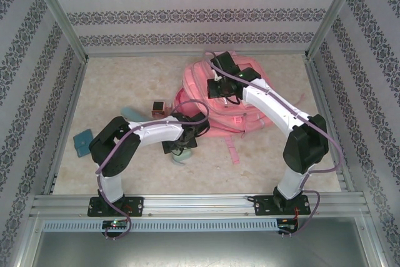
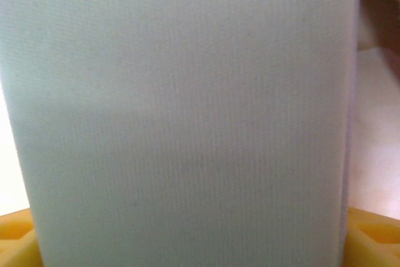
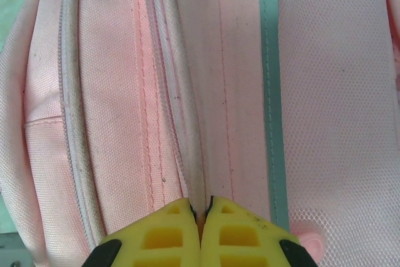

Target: Pack books, pencil case, and school supplies into a backpack

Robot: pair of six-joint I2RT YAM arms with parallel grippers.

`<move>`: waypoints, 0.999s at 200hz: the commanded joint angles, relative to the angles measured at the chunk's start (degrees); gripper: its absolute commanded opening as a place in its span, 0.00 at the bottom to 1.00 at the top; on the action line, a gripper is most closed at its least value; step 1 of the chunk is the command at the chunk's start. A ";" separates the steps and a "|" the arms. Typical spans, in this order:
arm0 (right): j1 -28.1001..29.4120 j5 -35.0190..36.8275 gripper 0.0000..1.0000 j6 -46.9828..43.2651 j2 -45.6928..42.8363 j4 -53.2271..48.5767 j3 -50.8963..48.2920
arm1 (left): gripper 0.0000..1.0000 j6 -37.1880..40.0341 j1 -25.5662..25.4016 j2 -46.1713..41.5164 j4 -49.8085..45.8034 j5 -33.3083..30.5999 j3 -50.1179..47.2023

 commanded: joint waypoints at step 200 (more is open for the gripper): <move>-12.24 -25.47 0.00 9.92 -12.42 13.94 -6.40 | 0.76 16.96 8.21 5.32 2.17 -1.08 28.12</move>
